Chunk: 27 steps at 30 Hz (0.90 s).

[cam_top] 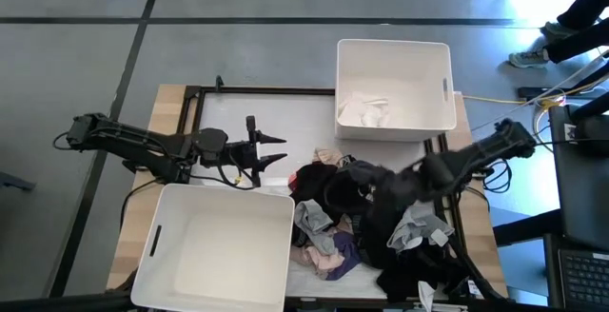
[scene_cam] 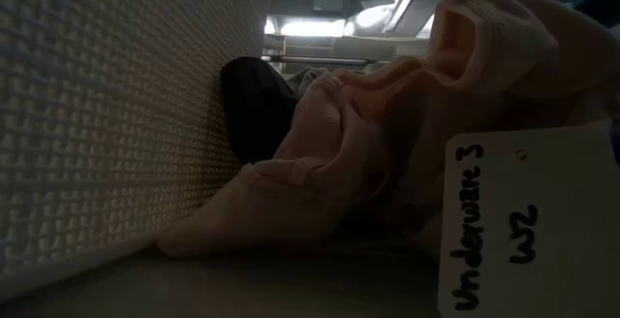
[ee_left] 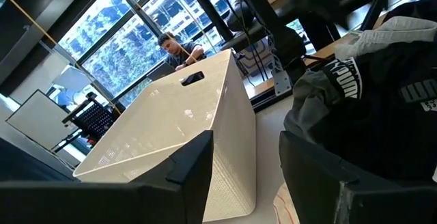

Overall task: Sort clothes
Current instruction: Put the gray underwear into the top white laundry bin

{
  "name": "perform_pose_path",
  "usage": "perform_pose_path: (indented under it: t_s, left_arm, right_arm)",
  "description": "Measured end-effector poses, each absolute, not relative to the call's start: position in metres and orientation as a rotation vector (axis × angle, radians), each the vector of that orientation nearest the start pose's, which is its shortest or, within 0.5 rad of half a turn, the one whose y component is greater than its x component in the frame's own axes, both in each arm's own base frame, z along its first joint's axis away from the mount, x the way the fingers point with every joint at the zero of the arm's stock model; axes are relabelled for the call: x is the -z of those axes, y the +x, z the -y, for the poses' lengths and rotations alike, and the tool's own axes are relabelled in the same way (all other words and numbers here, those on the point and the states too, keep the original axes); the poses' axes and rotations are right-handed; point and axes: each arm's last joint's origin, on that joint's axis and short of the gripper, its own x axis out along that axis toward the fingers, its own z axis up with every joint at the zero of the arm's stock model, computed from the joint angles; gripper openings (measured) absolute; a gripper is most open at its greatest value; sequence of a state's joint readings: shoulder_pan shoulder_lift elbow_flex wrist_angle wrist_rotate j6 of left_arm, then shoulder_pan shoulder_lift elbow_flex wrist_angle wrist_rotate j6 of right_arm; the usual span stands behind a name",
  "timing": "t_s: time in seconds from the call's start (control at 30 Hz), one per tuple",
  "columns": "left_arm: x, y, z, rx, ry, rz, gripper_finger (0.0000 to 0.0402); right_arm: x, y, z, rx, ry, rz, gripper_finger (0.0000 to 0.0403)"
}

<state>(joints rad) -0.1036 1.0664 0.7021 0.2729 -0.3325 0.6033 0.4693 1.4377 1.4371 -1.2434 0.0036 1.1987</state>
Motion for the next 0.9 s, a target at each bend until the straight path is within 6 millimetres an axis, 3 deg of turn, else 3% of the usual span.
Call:
perform_pose_path:
  t_s: [0.13,0.27,0.4,0.6,0.73,0.9]
  left_arm:
    - [-0.295,0.237,0.015,-0.195,0.620,-0.155,0.0159]
    - [-0.295,0.237,0.015,-0.195,0.620,-0.155,0.0159]
    - [-0.295,0.237,0.015,-0.196,0.619,-0.151,0.0159]
    - [-0.296,0.237,0.015,-0.197,0.618,-0.148,0.0159]
    - [-0.295,0.237,0.015,-0.197,0.617,-0.149,0.0159]
    - [-0.295,0.237,0.015,-0.197,0.614,-0.149,0.0159]
  right_arm:
    - [-0.321,0.229,-0.144,0.406,0.755,-1.340,0.0259]
    - [-0.309,0.216,-0.164,0.470,0.668,-1.436,0.0259]
    - [-0.306,0.200,-0.172,0.501,0.561,-1.507,0.0259]
    - [-0.305,0.187,-0.181,0.453,0.398,-1.477,0.0259]
    - [-0.294,0.179,-0.187,0.393,0.252,-1.468,0.0259]
    - [-0.277,0.173,-0.196,0.347,0.199,-1.462,0.0259]
